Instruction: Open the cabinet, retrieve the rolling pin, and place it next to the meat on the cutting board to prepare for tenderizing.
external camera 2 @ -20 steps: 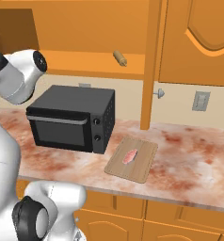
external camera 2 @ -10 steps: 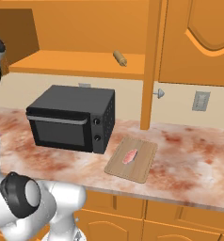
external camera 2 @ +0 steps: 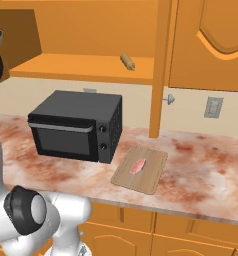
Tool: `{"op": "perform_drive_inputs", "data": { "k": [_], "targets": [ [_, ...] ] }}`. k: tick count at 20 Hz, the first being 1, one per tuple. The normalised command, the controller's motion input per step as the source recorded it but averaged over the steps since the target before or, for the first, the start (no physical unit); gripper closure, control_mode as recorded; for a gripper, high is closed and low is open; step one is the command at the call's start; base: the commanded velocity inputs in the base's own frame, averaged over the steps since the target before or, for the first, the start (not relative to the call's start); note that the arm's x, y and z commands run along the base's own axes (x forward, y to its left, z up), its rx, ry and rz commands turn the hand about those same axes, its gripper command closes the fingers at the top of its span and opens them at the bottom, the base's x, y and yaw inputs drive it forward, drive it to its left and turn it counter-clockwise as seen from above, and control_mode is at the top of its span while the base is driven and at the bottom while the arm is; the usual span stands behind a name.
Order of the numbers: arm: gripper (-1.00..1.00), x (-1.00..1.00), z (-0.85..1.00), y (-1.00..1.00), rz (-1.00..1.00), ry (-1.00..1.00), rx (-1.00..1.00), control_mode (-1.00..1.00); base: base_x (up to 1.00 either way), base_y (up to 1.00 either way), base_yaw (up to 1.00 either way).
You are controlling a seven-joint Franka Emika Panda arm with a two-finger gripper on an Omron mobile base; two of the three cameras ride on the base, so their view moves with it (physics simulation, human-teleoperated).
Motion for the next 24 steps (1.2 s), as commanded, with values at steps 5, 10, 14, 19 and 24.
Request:
{"op": "perform_drive_inputs", "data": {
  "k": [5, 10, 14, 19, 24],
  "targets": [
    [-1.0, -0.06, 0.01, -0.72, -0.15, -0.24, -0.09, -1.0, 0.0, 0.0, 0.0],
    [-1.0, 0.18, 0.0, -0.84, -0.15, -0.17, -0.07, -1.0, 0.0, 0.0, 0.0],
    [-1.0, 0.47, 0.0, -0.9, -0.12, -0.13, -0.06, -1.0, 0.0, 0.0, 0.0],
    [-1.0, 0.28, 0.03, -0.93, -0.12, -0.15, -0.13, -1.0, 0.0, 0.0, 0.0],
    [-1.0, 0.33, 0.04, -0.89, -0.13, -0.1, -0.11, -1.0, 0.0, 0.0, 0.0]
  ]
}}
